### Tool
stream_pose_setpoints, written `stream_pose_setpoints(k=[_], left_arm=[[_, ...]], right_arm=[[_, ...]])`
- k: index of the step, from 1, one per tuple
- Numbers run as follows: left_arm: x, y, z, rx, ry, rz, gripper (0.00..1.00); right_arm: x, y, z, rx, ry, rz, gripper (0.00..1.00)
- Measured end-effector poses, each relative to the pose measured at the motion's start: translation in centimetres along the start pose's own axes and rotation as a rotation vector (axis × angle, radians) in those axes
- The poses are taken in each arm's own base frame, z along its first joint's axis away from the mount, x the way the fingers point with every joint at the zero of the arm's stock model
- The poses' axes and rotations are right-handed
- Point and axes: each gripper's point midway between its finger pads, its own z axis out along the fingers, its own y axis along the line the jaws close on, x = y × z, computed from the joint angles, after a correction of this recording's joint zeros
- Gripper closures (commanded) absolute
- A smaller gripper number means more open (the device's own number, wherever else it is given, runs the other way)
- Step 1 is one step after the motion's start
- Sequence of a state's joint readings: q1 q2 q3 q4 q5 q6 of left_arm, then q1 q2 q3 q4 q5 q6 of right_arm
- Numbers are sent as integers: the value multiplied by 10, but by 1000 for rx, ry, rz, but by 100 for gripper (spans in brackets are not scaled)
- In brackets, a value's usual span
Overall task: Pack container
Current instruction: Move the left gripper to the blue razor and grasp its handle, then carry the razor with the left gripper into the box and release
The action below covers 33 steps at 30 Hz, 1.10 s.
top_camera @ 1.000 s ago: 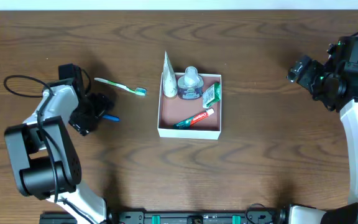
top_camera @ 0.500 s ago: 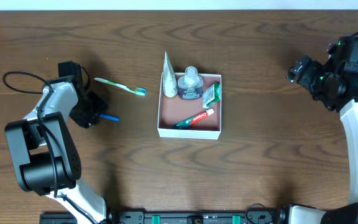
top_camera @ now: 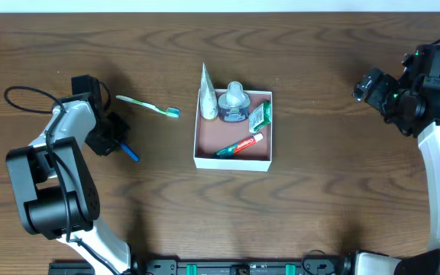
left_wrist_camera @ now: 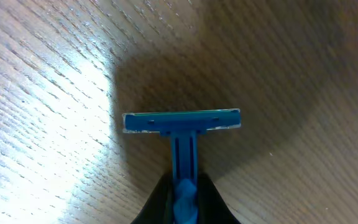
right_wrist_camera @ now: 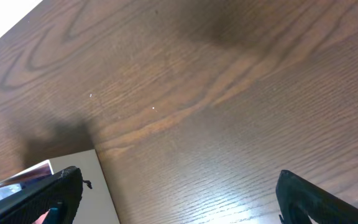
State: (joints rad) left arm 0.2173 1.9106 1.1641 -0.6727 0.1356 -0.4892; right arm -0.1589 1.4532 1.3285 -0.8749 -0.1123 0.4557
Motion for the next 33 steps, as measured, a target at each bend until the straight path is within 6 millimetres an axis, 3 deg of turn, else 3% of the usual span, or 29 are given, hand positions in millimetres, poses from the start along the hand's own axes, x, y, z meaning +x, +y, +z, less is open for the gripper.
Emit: stream_pose_setpoints(k=[6,10,14,18,21,26,29,33], left_arm=[[11,-2,-2,19,53,43,94],[17,-13,-17,77,85,109,94],[7,-39,-69,179,-16,237,94],[9,-76,-149,301,-230,448,94],[36,-102,-203,381,-376,649,94],[108,-149,-271,522,-589,1043,93],[150,-168,-292,587,-668,1264,94],[192,-182,-289,597,-696,1543,94]], right_arm=[[0,0,0,0,0,0,1],[0,0,0,0,0,0,1],[0,0,0,0,0,0,1],[0,0,0,0,0,0,1],[0,0,0,0,0,0,1],[0,0,0,0,0,0,1],[0,0,0,0,0,0,1],[0,0,0,0,0,0,1]])
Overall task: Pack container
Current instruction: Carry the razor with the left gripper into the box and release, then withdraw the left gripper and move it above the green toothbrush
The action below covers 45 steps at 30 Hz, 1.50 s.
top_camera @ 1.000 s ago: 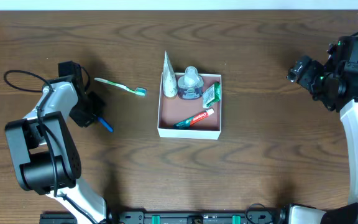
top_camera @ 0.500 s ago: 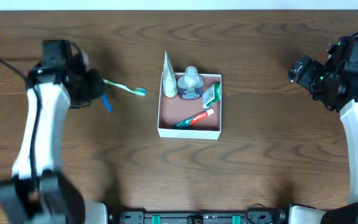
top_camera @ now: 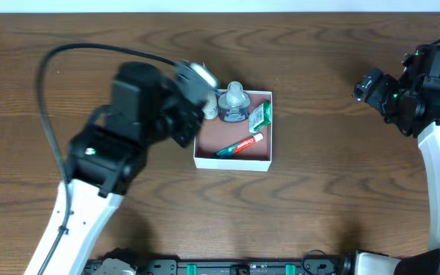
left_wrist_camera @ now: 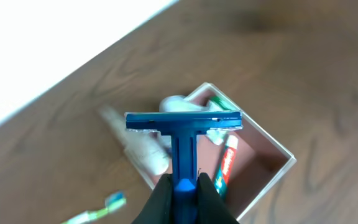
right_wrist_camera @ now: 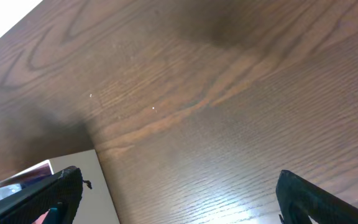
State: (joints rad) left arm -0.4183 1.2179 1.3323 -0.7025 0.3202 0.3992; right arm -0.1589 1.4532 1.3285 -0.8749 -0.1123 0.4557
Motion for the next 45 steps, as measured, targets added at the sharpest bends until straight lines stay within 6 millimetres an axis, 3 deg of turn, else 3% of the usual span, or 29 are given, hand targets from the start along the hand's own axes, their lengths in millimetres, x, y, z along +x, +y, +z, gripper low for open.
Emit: stream_pose_setpoints(k=[5,13,17,21,23,28,32,33,36,41,45], left_arm=[[9,-24,31,91,64,226,94],[55,-31,99,206,237,354,93],[70,-36,118,243,285,374,62],[71,-36,123,249,286,391,18],[69,-35,124,244,276,398,12],[58,-36,127,230,236,414,10],[45,-45,122,226,191,436,9],[40,-47,119,223,177,438,2],[21,-59,103,217,117,403,2],[-12,-85,51,240,6,189,2],[-9,-97,4,266,7,54,2]], right_arm=[[0,0,0,0,0,0,1],[0,0,0,0,0,0,1],[0,0,0,0,0,0,1],[0,0,0,0,0,0,1],[0,0,0,0,0,0,1],[0,0,0,0,0,0,1],[0,0,0,0,0,0,1],[0,0,0,0,0,0,1],[0,0,0,0,0,0,1],[0,0,0,0,0,0,1],[0,0,0,0,-1,0,1]])
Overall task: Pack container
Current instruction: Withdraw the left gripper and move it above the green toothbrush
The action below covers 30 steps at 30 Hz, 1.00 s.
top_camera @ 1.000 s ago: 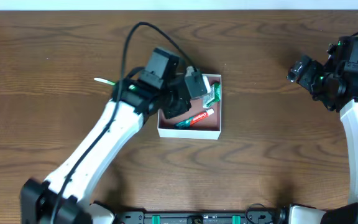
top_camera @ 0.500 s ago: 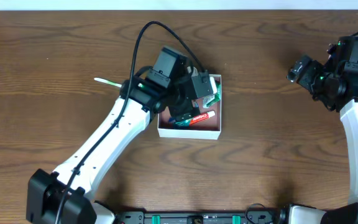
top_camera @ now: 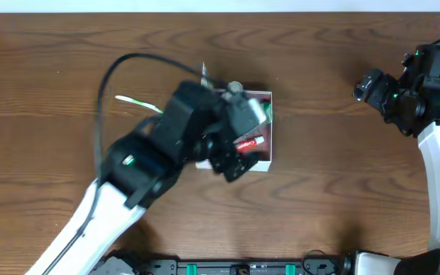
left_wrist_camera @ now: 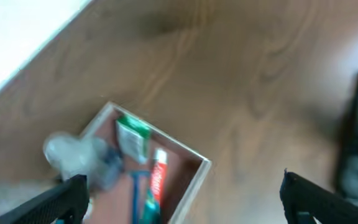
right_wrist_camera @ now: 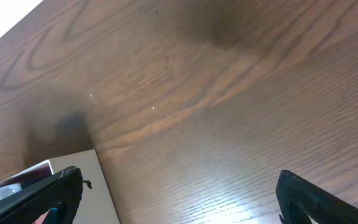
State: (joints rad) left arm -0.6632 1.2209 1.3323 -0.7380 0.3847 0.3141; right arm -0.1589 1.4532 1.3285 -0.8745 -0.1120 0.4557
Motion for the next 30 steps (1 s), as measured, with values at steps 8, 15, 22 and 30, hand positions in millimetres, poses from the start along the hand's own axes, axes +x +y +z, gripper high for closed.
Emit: stream_pose_setpoints(k=[8,15,22,30], left_arm=[[54,4,-31,-114,185,-269,2],[87,85,-61,-444,189,-651,2],[107,181,-100,-700,23,-942,2],[153,259,-65,-773,42,-1140,1]], right_arm=[[0,0,0,0,0,0,1],[0,0,0,0,0,0,1],[0,0,0,0,1,0,1],[0,0,0,0,1,0,1]])
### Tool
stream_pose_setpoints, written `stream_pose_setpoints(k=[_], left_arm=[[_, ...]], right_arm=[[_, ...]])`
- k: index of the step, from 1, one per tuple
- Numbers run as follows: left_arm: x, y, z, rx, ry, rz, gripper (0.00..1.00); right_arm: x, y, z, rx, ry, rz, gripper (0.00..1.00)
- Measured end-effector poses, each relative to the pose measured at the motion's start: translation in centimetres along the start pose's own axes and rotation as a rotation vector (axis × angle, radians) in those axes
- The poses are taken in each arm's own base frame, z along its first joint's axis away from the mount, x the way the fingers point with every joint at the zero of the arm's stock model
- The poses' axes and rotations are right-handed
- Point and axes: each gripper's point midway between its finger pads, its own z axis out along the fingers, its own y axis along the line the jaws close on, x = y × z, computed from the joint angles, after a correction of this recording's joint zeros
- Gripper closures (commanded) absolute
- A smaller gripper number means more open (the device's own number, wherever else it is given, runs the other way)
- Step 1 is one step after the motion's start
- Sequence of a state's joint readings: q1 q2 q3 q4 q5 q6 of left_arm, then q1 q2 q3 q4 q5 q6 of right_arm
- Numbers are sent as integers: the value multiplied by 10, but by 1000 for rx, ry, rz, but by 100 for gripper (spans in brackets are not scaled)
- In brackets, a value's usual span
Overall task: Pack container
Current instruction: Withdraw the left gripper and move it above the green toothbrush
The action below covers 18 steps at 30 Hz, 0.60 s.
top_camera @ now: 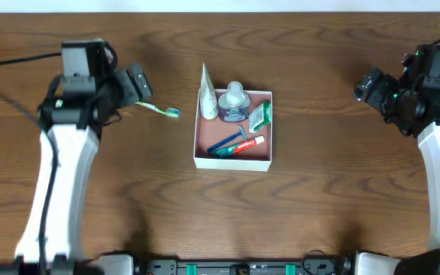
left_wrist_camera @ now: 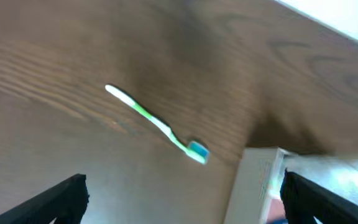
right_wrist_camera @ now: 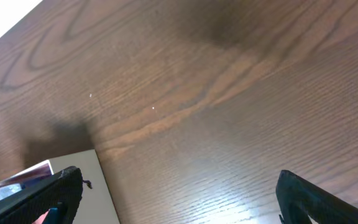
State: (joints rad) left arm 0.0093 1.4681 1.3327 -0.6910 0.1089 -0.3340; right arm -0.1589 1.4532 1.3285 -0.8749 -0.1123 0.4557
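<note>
The white box (top_camera: 232, 162) with a reddish floor stands mid-table. Inside lie a blue razor (top_camera: 228, 142), a red toothpaste tube (top_camera: 243, 145), a green packet (top_camera: 259, 115) and a clear bottle (top_camera: 234, 101); a white tube (top_camera: 206, 93) leans at its left wall. A green-and-white toothbrush (top_camera: 148, 105) (left_wrist_camera: 157, 126) lies on the table left of the box. My left gripper (top_camera: 137, 82) (left_wrist_camera: 182, 202) hovers open by the toothbrush's handle end, holding nothing. My right gripper (top_camera: 368, 85) (right_wrist_camera: 179, 199) is open at the far right, away from the box.
Dark wood table (top_camera: 319, 206) all around. The box's white corner (left_wrist_camera: 260, 180) shows at the right of the left wrist view and at the lower left of the right wrist view (right_wrist_camera: 61, 180).
My left arm has left the box and now stands at the far left, open over the toothbrush. The blue razor stays lying in the box. The right arm has not moved.
My left gripper was shut on the blue razor on the table at the left. Then it held the razor above the box. Then it was open over the box with the razor inside. Now it is back at the left by the toothbrush.
</note>
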Motion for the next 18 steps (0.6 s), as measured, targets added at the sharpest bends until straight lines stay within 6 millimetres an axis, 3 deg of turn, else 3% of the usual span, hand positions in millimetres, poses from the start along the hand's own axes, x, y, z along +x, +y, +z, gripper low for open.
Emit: stream_pose_setpoints(k=[8,18], left_arm=[[22,18,81,-63,147,-87,1],[50,32,125,-118,252,-163,1]], right_arm=[[0,0,0,0,0,0,1],[0,0,0,0,0,0,1]])
